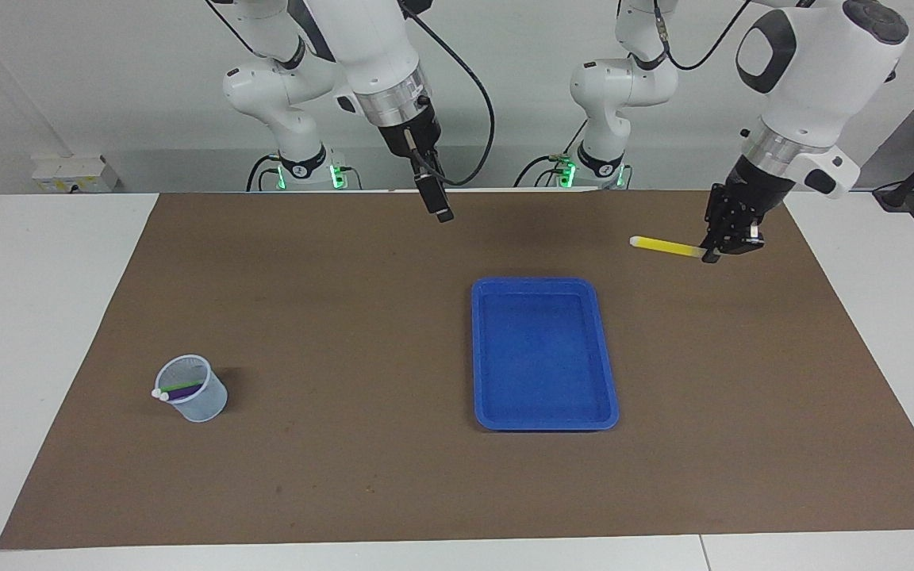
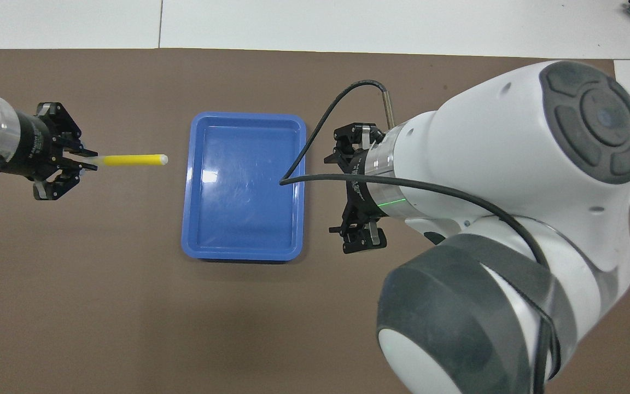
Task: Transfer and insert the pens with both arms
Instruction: 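Carry the yellow pen over the tray toward the right gripper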
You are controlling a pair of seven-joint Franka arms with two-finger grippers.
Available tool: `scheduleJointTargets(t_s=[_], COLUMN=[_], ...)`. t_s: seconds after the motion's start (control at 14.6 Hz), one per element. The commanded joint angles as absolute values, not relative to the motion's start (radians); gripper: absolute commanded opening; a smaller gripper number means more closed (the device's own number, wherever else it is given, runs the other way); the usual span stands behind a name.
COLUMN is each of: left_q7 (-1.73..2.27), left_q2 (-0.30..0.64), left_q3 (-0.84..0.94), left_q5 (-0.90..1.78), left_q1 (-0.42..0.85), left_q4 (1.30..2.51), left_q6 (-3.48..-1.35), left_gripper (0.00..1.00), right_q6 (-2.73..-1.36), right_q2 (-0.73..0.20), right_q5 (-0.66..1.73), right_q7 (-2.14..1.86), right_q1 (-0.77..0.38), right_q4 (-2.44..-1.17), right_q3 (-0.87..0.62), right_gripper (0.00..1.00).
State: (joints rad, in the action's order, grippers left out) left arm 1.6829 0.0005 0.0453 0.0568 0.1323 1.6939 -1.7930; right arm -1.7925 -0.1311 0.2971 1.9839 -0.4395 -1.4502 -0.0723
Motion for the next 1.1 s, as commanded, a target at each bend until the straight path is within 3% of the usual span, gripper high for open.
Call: scheduleJointTargets(t_s=[0.0, 0.55, 1.03], left_q7=[1.814, 2.058, 2.141], left_q2=[-0.043, -0.064, -0.069], left_q3=[0.031, 0.032, 0.031], left_q5=[0.009, -0.049, -0.072], left_q1=[0.218, 0.366, 0.445], left_q4=[1.744, 1.744, 1.753], left_q6=[-1.805, -1.813, -1.822], left_gripper=[0.0, 0.0, 0.0], right_q6=[-1.815, -1.914, -1.924], right_q2=[-0.167, -0.256, -0.258], right_q5=[0.324, 0.313, 0.316], right_q7=[2.02, 2.056, 2.057], right_q1=[-0.439, -0.482, -0.494], right_q4=[-1.425, -1.414, -1.414], right_q3=[-0.097, -0.12, -0.12], right_gripper=[1.0, 1.0, 1.0])
